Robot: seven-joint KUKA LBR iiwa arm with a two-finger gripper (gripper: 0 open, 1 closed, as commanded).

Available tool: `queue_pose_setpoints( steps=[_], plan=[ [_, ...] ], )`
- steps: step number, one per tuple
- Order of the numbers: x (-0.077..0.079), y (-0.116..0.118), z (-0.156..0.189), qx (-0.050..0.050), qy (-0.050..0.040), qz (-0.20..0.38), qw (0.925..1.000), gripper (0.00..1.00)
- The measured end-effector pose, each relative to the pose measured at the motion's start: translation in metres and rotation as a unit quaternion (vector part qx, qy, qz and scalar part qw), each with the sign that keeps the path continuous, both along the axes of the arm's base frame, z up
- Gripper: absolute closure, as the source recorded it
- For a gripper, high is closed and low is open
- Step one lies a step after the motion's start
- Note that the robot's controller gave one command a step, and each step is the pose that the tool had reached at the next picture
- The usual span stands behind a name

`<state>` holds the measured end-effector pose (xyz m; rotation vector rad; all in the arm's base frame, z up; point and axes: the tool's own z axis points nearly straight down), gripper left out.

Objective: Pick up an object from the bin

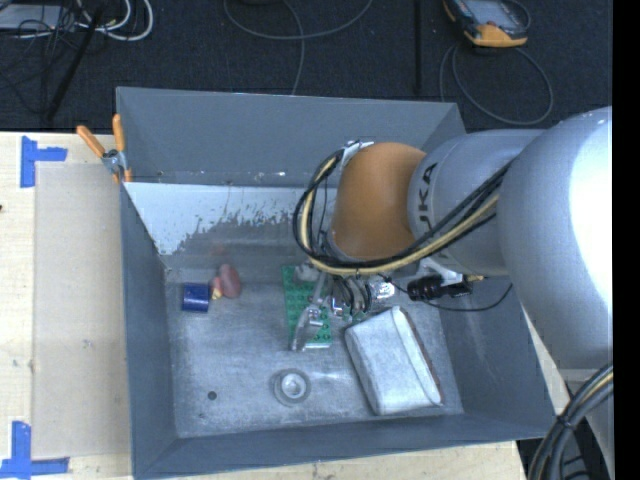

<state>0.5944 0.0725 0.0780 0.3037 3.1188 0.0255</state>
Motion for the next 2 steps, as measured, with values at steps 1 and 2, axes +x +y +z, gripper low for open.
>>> queue_pose_setpoints(
  steps=[1, 2],
  plan=[
    [0.000, 0.001, 0.000, 0.000, 0.0000, 0.001, 1.0000, 1.00],
    [0.005, -0.012, 0.142, -0.007, 0.0005, 0.001, 1.0000, 1.00]
  ],
)
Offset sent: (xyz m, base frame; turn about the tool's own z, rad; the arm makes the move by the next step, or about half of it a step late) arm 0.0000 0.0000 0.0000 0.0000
